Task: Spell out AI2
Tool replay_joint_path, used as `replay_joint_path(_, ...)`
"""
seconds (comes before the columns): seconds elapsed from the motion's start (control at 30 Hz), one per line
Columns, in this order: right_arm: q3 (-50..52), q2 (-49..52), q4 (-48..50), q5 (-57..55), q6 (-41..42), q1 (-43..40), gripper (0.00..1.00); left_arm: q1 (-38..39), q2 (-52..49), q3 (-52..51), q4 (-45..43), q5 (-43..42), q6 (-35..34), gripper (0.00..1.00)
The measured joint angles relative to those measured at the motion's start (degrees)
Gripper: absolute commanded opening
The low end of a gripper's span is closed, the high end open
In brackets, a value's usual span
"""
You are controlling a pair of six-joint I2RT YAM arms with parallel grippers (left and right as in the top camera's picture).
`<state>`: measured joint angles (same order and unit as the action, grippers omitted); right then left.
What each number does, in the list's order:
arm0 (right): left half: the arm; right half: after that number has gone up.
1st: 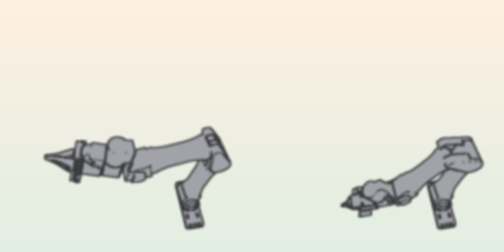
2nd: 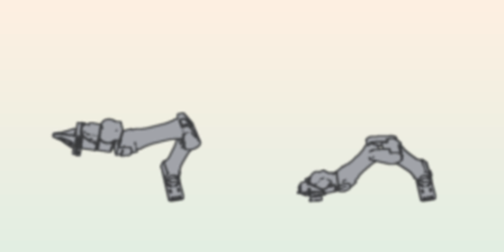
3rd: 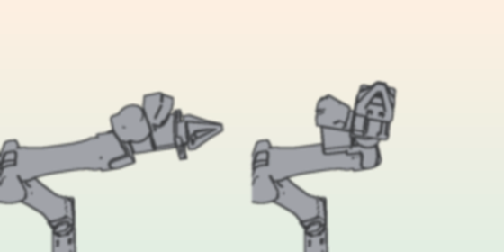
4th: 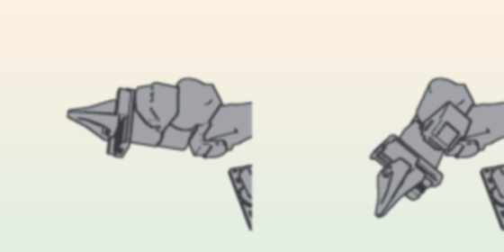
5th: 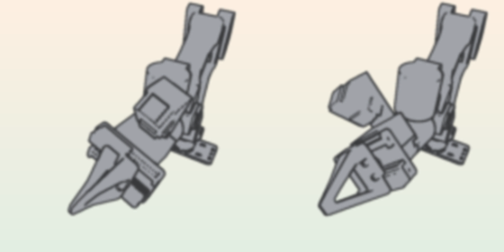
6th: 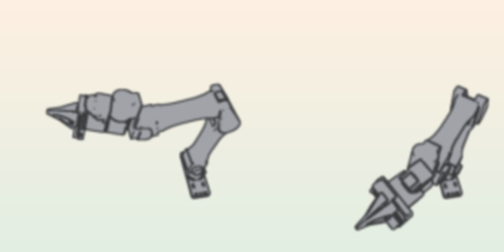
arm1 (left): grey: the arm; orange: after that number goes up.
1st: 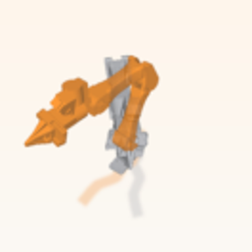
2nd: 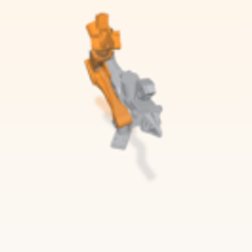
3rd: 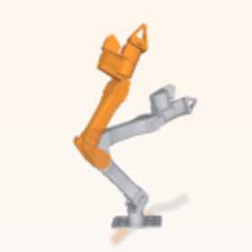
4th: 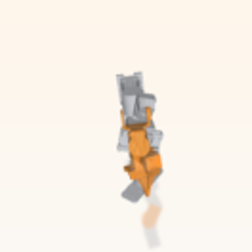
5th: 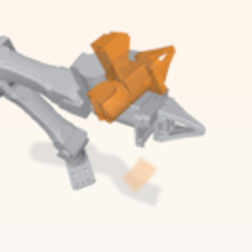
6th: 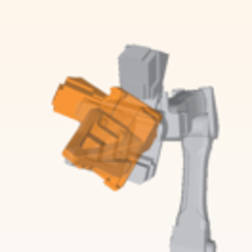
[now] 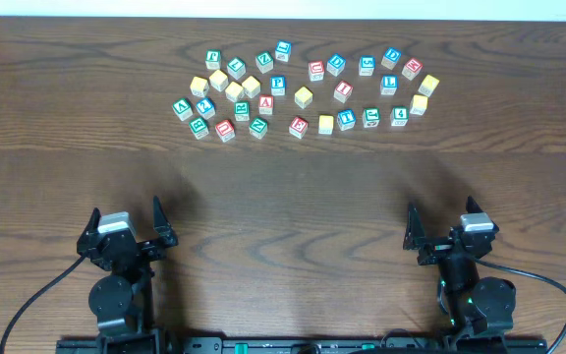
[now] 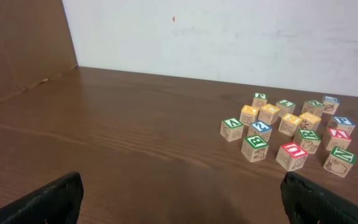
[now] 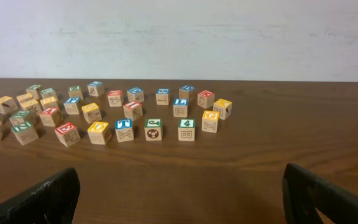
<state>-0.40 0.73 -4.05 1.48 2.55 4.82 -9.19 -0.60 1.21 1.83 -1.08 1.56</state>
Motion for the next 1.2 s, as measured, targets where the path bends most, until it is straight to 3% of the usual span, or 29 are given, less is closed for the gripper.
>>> replay_joint_path(1.2, 0.00, 0.00, 0.00, 0.02, 0.00, 0.00, 0.99, 0.00, 0.00, 0.00, 0.00, 0.00, 0.02, 1.00)
